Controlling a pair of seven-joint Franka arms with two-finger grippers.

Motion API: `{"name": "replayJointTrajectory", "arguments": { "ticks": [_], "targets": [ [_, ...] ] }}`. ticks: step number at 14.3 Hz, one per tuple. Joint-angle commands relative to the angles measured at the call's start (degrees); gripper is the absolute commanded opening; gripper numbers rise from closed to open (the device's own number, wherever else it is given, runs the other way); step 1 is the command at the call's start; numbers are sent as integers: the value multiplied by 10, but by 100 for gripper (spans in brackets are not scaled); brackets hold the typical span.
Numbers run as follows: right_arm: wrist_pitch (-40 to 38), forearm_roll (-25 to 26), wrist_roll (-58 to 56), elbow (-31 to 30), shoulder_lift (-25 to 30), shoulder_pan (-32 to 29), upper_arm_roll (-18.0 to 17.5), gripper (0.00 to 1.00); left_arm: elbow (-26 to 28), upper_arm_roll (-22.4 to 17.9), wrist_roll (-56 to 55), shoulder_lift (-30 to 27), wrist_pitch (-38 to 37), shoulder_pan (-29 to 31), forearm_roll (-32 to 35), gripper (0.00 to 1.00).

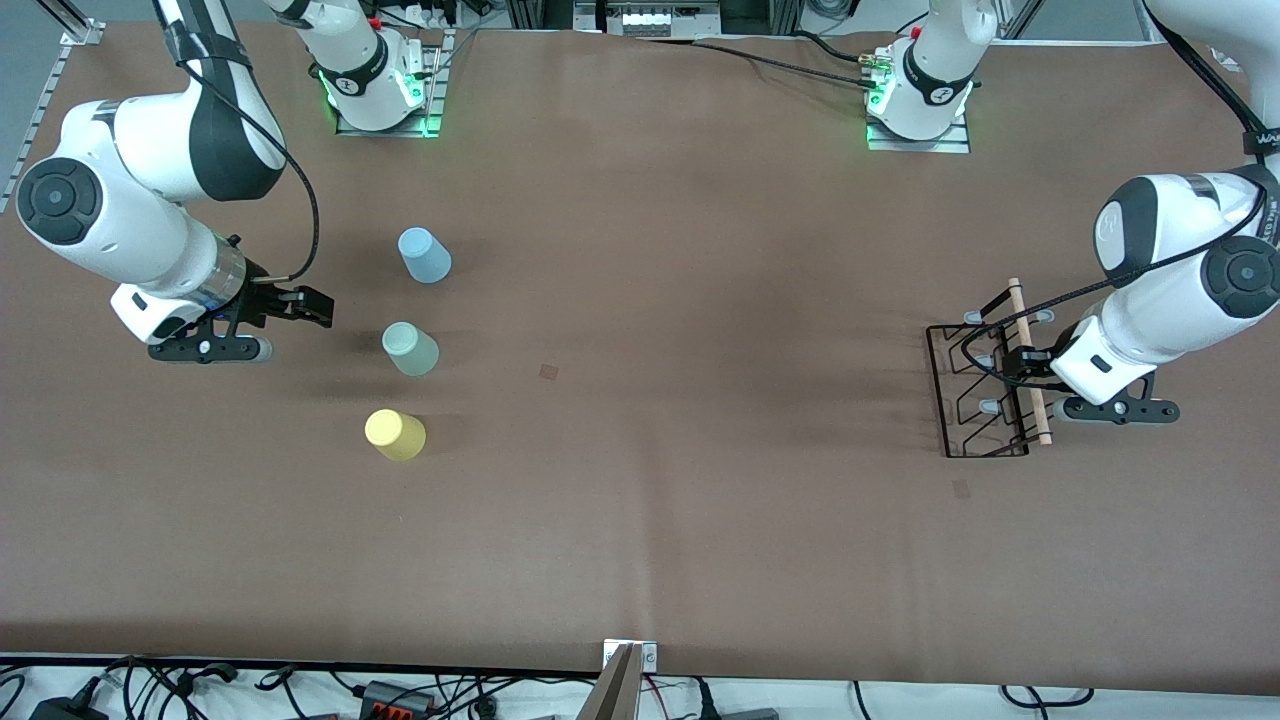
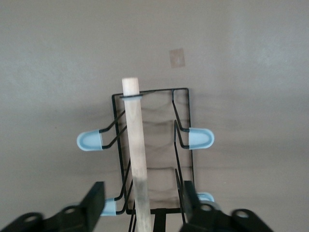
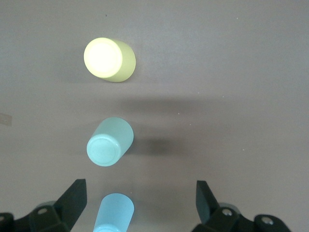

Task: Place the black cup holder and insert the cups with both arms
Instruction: 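Reach the right gripper to the teal cup while the left gripper grasps the rack handle, then slide the rack toward the table center while the right gripper grasps the teal cup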

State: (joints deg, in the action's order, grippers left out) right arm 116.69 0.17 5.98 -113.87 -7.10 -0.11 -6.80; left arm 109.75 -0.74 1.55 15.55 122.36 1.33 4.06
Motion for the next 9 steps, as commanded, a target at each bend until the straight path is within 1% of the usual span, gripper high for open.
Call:
{"name": "replayJointTrajectory", "arguments": {
  "ticks": [1,3,5,7,8,9],
  "targets": [
    [95,-7,13,-68,5,17,-1,100,22,0,11,-8,10,2,8,52],
    [162,-6,47,-109,-1,35,-1,100,27,0,11,-6,10,3,8,35],
    [212,-7,54,-131,-21,53,-1,100,28,0,11,-4,10,7,8,20],
    [254,-6,54,-156,-34,56,-1,100,28,0,11,-4,7,9,8,6],
    [267,-6,54,-164,-38,56,-1,100,27,0,11,-4,6,9,8,2],
    [272,-6,54,-167,-41,56,-1,100,24,0,11,-4,6,9,8,2]
  ]
}}
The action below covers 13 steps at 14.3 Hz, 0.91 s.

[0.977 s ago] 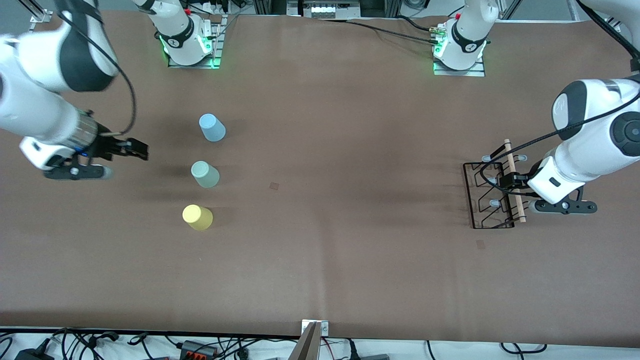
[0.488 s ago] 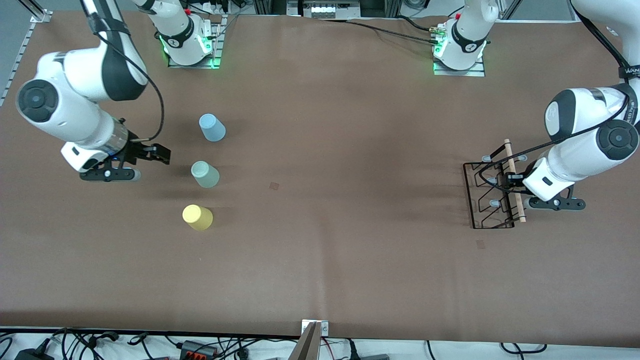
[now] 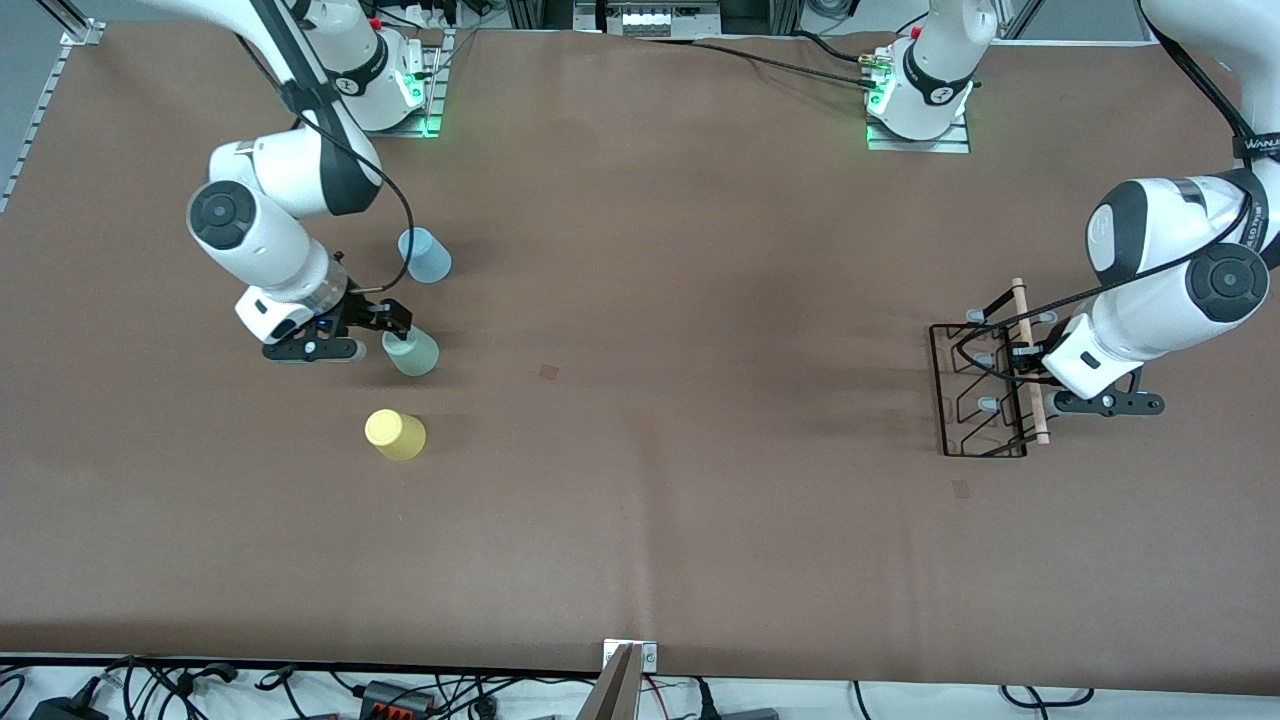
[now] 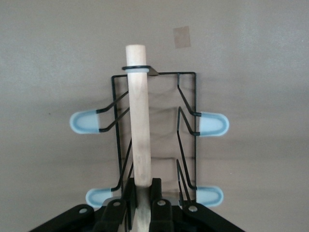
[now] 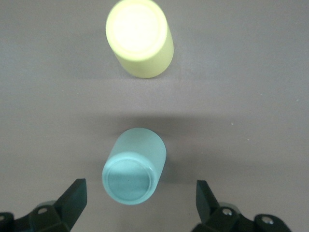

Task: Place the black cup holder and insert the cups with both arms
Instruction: 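Slide the rack toward the table center while the right gripper grasps the teal cup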

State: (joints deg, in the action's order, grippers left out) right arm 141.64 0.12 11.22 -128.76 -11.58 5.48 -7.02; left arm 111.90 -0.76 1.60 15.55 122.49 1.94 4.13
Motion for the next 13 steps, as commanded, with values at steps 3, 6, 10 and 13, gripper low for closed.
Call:
{"name": "replayJointTrajectory", "arguments": {
  "ticks": [3,6,10,13],
  "targets": [
    [35,-6,3,-23,-7,1,1,100,-21,6,7,-19,-12,2,7,2],
    [47,-6,19,-24,-19,8,1,100,-97,25,6,-20,-93,-6,7,2],
    [64,-6,28,-30,-37,22,1,100,-157,96,-23,-12,-138,-8,-3,2],
    [77,-6,28,-39,-42,23,1,100,-160,175,-112,-6,-134,-11,-3,2]
  ]
}}
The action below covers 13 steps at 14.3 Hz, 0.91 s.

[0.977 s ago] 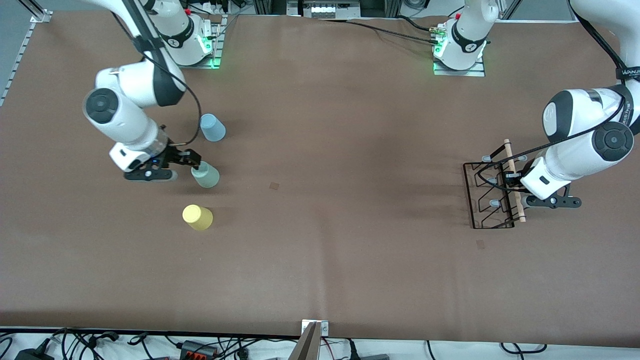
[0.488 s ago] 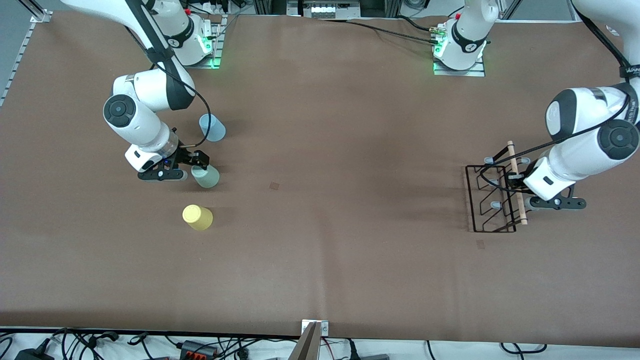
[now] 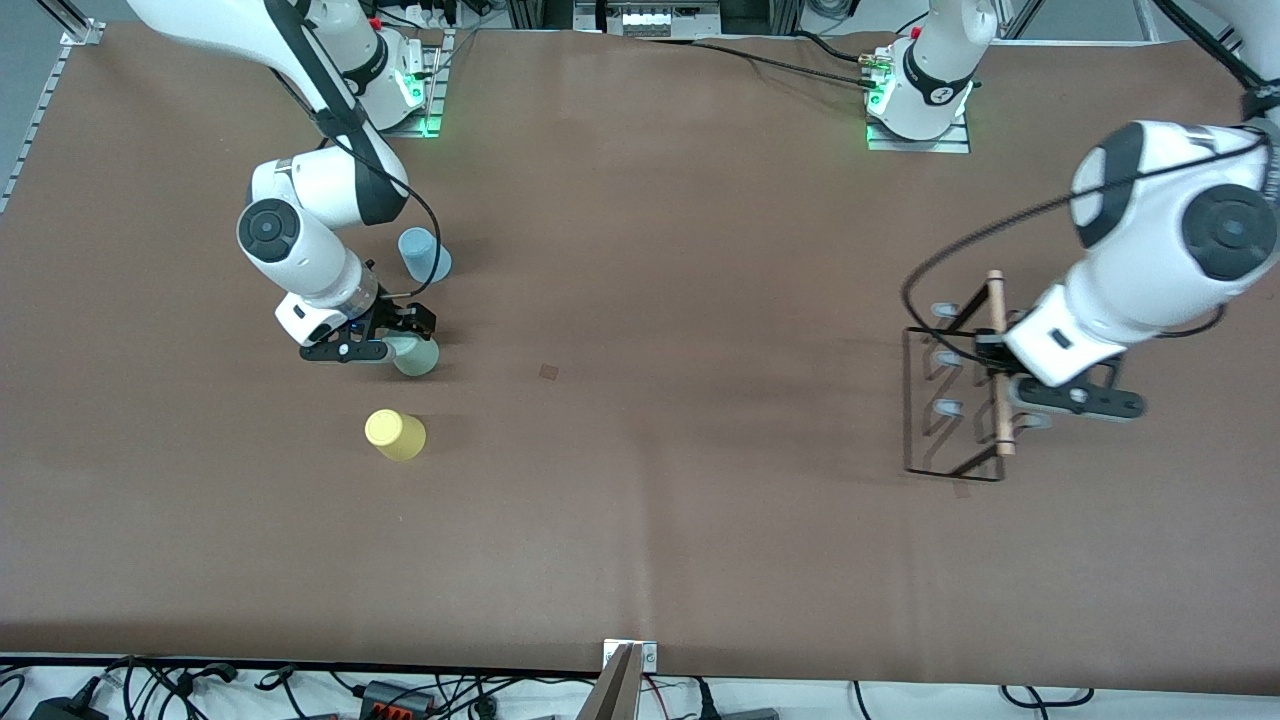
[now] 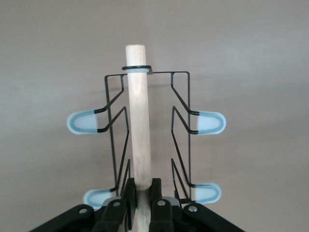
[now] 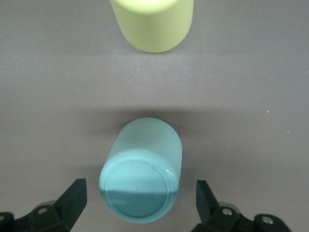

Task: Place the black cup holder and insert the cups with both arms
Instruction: 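Slide the rack toward the table center while the right gripper grasps the teal cup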

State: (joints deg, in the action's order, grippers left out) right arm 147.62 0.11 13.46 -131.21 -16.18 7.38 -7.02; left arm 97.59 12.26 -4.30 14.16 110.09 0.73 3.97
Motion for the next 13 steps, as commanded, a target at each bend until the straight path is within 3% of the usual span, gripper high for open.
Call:
{"name": "replayJointTrajectory", "arguments": {
  "ticks": [1,3,7,8,9,11,13],
  "targets": [
    [17,-6,5,-17,5,3,1,100,-18,69,-101,19,-8,-7,-1,2],
    [17,-6,5,-17,2,3,1,100,-42,89,-181,47,-8,-46,-1,1],
    [16,-6,5,-17,2,3,1,96,-104,89,-289,111,-8,-137,4,1],
    [16,-6,5,-17,2,3,1,87,-113,89,-293,125,-8,-157,2,1],
    [15,-6,5,-16,2,3,1,70,-122,89,-296,138,-7,-169,2,1],
    [12,-6,5,-16,3,3,1,22,-139,89,-308,166,5,-194,2,1],
    [12,-6,5,-16,4,3,1,4,-138,89,-326,180,36,-216,5,1]
  ]
}}
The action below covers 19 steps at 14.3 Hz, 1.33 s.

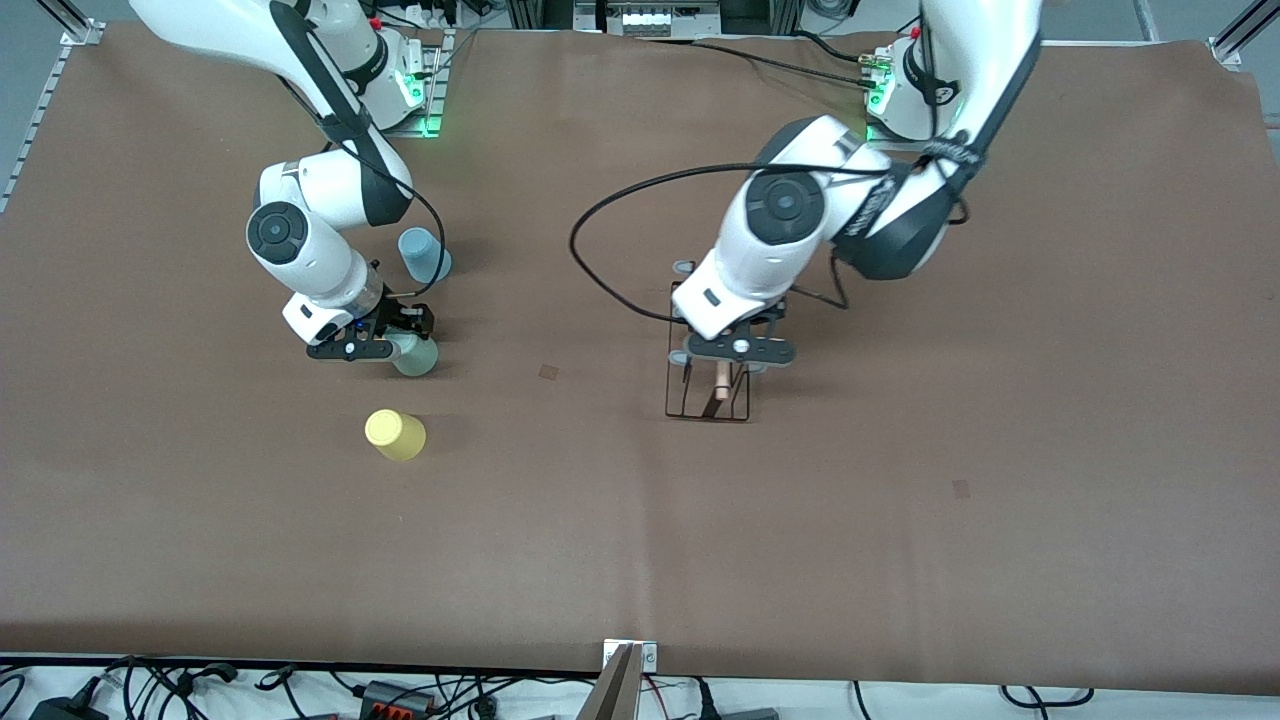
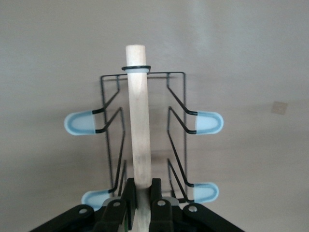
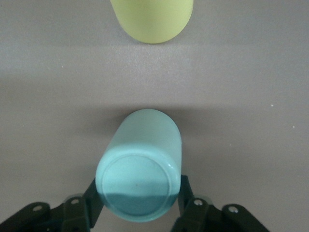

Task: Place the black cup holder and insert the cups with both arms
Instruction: 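Release the rack with the left gripper while the right gripper lifts the teal cup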

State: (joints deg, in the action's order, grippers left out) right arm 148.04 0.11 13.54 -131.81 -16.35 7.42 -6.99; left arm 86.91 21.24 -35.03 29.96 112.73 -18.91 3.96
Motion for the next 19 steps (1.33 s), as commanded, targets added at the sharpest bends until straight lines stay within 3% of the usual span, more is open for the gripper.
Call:
{"name": "replayJointTrajectory", "arguments": {
  "ticks": [1,8,11,12,14,16,19],
  "targets": [
    [6,-6,4,-9,6,2,0,2,-31,-1,-34,27,22,-27,6,1],
    [1,-6,-6,-6,13,1,1,2,-31,-1,-48,50,58,-46,7,3],
    [-54,2,-15,3,51,-3,1,2,-31,-1,-48,55,58,-46,7,5],
    [-67,2,-28,3,69,-6,2,2,-31,-1,-48,55,58,-46,7,15],
    [-99,2,-50,7,104,-20,2,2,-31,-4,-48,55,58,-46,7,68],
    [-151,2,-49,23,134,-22,3,2,-31,-7,-47,52,58,-43,9,97],
    [-289,-2,-15,102,156,-19,1,2,-31,-6,-36,27,48,-25,39,100]
  ]
}}
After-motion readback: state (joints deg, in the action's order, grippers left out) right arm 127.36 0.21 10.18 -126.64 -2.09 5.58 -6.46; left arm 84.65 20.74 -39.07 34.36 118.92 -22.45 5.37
